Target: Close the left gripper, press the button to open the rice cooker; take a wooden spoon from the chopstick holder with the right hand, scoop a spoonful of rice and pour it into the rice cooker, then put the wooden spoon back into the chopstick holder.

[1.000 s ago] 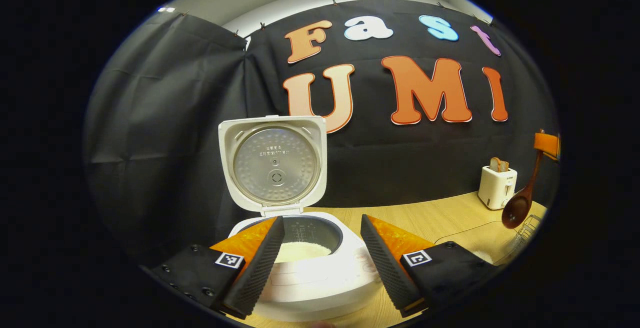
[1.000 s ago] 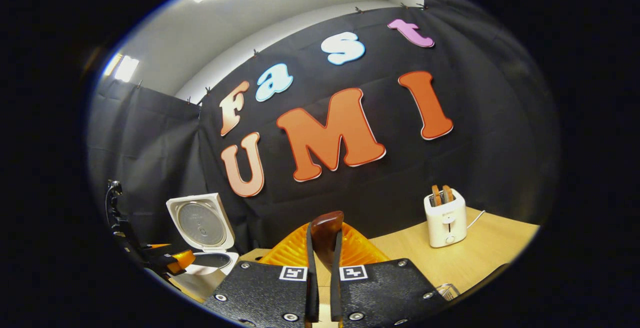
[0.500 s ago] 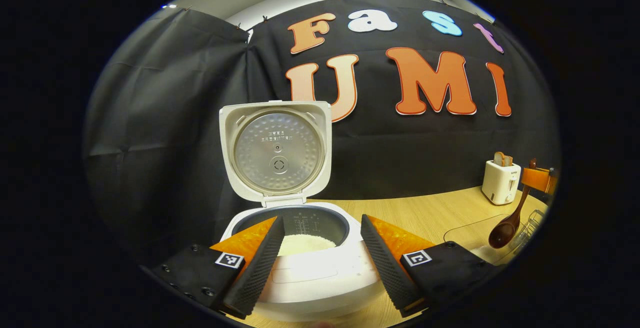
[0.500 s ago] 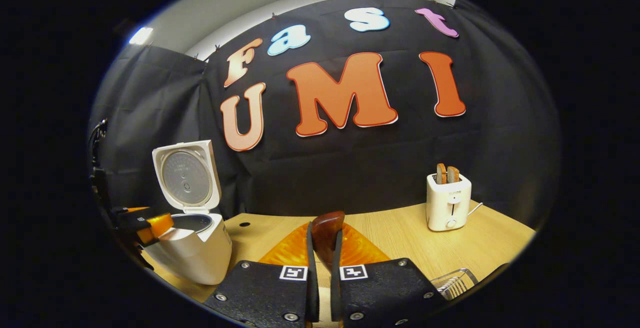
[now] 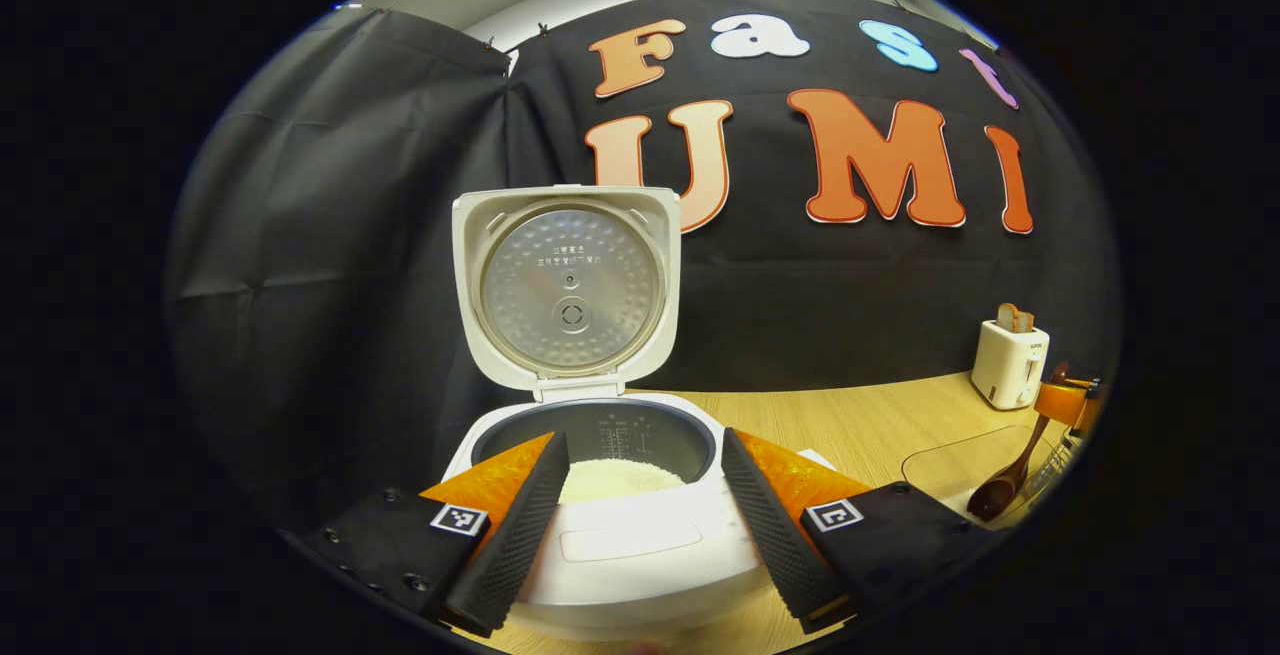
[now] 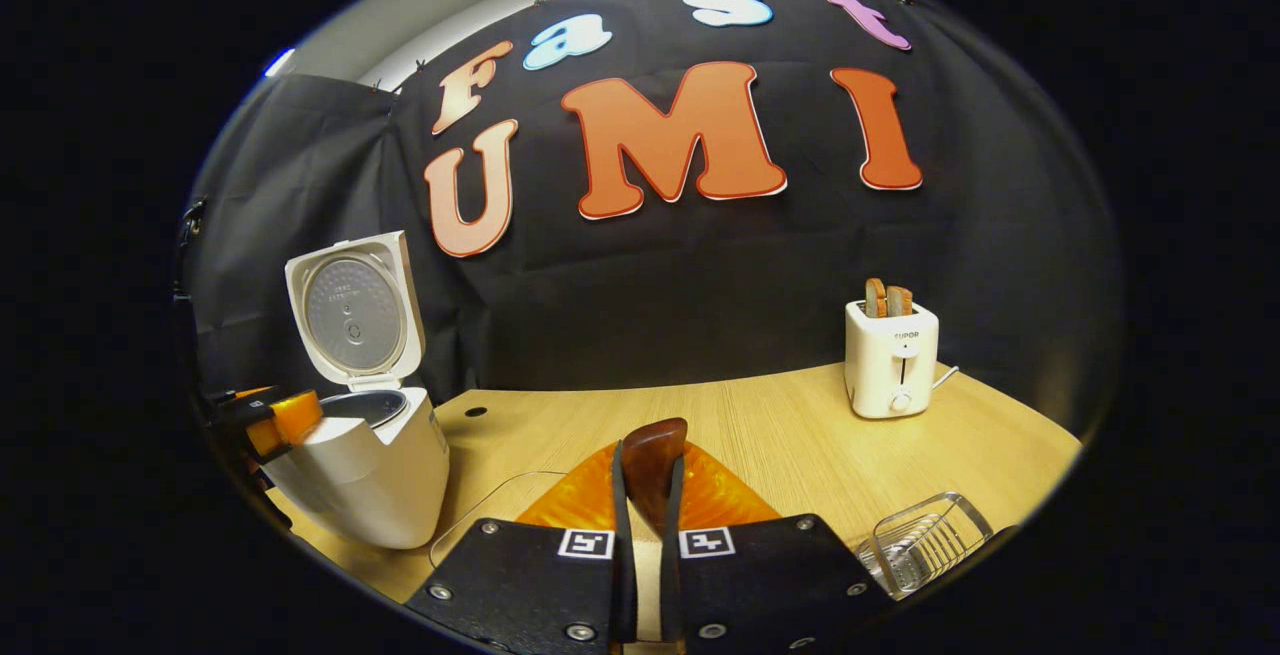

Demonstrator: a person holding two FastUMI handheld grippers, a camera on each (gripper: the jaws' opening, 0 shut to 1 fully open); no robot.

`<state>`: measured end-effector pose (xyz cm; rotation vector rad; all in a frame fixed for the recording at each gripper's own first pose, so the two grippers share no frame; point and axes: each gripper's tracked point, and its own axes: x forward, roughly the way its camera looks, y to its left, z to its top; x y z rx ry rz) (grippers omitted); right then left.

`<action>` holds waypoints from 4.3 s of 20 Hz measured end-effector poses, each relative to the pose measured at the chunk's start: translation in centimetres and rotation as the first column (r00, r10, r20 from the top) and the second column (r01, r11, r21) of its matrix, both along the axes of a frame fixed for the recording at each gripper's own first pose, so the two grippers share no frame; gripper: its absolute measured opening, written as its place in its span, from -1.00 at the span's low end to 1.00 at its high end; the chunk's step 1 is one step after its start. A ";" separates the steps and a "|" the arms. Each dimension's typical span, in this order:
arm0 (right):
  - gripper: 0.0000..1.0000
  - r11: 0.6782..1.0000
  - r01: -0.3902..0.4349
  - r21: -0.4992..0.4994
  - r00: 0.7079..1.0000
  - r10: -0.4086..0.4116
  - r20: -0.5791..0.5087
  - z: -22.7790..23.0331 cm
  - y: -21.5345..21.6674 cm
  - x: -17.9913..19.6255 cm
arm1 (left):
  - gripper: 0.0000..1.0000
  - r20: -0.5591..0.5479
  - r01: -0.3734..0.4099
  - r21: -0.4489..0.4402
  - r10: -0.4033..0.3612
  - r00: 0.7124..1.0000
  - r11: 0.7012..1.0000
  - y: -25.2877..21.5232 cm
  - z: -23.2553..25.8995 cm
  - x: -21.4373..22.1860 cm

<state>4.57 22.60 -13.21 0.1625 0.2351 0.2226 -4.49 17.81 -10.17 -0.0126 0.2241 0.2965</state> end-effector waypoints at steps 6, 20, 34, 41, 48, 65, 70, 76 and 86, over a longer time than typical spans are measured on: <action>-0.82 0.994 -0.015 0.108 0.999 0.018 -0.031 0.0 1.9 -0.7 | 0.99 0.007 -0.016 -0.020 0.016 1.000 1.000 0.6 0.0 -0.7; -0.82 0.852 0.141 0.505 0.968 -0.012 -0.251 -2.3 3.4 -0.5 | 0.99 0.033 -0.069 -0.073 0.071 0.997 0.995 2.8 0.3 -3.3; -0.82 0.572 0.359 0.737 0.873 0.073 -0.482 -5.2 1.3 0.2 | 0.94 0.047 -0.087 -0.088 0.092 0.995 0.992 3.6 0.6 -4.2; -0.81 0.493 0.396 0.775 0.889 0.008 -0.459 -3.4 -2.2 1.0 | 0.94 0.044 -0.091 -0.095 0.096 0.994 0.991 3.4 0.5 -4.0; -0.82 0.409 0.401 0.820 0.899 -0.005 -0.437 -0.9 -4.0 2.0 | 0.94 0.051 -0.099 -0.092 0.104 0.993 0.991 3.5 0.8 -4.2; -0.82 0.227 0.277 0.934 0.957 0.026 -0.290 10.2 -0.9 6.6 | 0.94 0.042 -0.128 -0.068 0.131 0.990 0.989 5.4 1.1 -5.3; -0.82 0.248 0.212 0.945 0.967 0.084 -0.239 13.2 4.0 7.4 | 0.94 0.034 -0.152 -0.055 0.154 0.987 0.987 7.0 1.0 -5.9; -0.82 0.294 0.123 0.948 0.974 0.147 -0.172 16.7 10.4 7.8 | 0.94 0.029 -0.202 -0.056 0.204 0.979 0.978 9.7 0.8 -7.3; -0.82 0.438 -0.025 0.899 0.975 0.209 -0.075 19.7 20.0 9.0 | 0.94 0.028 -0.240 -0.057 0.242 0.970 0.969 12.6 0.1 -9.0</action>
